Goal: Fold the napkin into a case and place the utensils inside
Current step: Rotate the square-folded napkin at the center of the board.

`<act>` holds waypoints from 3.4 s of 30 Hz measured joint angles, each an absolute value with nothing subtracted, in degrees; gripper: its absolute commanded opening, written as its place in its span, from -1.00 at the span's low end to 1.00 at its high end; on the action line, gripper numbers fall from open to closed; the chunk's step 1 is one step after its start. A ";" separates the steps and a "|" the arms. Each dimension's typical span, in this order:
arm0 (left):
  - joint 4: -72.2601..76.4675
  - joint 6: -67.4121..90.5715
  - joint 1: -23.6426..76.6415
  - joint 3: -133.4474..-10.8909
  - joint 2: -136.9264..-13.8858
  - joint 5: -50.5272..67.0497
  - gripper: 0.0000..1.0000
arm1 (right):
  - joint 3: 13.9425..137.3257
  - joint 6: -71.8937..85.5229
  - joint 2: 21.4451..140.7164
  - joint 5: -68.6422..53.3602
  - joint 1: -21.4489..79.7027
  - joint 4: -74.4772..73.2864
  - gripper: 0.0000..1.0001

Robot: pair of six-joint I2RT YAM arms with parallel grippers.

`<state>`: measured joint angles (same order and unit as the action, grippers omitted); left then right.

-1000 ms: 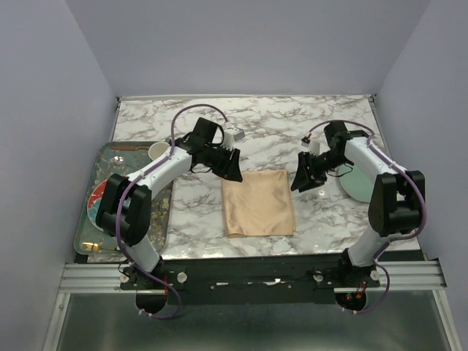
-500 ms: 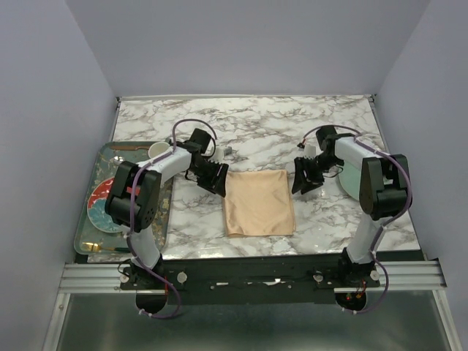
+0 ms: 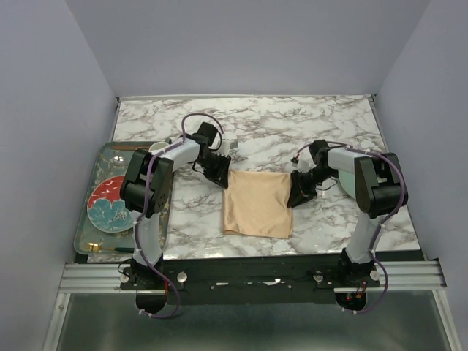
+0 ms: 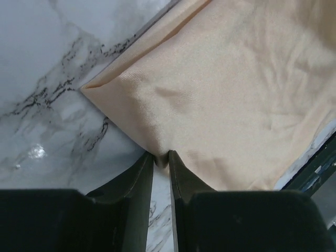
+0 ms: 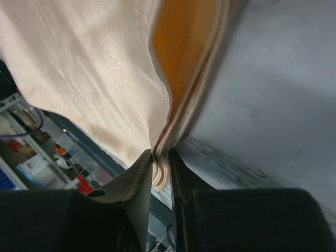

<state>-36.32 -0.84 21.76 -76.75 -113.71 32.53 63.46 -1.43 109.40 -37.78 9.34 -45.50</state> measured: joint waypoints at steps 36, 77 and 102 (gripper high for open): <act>-45.87 -16.82 20.99 -78.74 -95.55 35.07 0.13 | 89.19 -22.55 113.19 -34.72 10.00 -61.63 -0.01; -46.81 -19.00 20.99 -71.75 -94.52 38.11 0.13 | 91.77 -24.43 120.81 -30.52 11.94 -64.31 -0.23; -43.51 -15.11 20.97 -71.75 -94.72 36.88 0.17 | 92.75 -23.75 123.35 -26.33 12.03 -63.59 -0.79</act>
<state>-43.51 -15.11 20.97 -71.75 -94.72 36.88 92.75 -23.75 123.35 -26.33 12.03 -63.59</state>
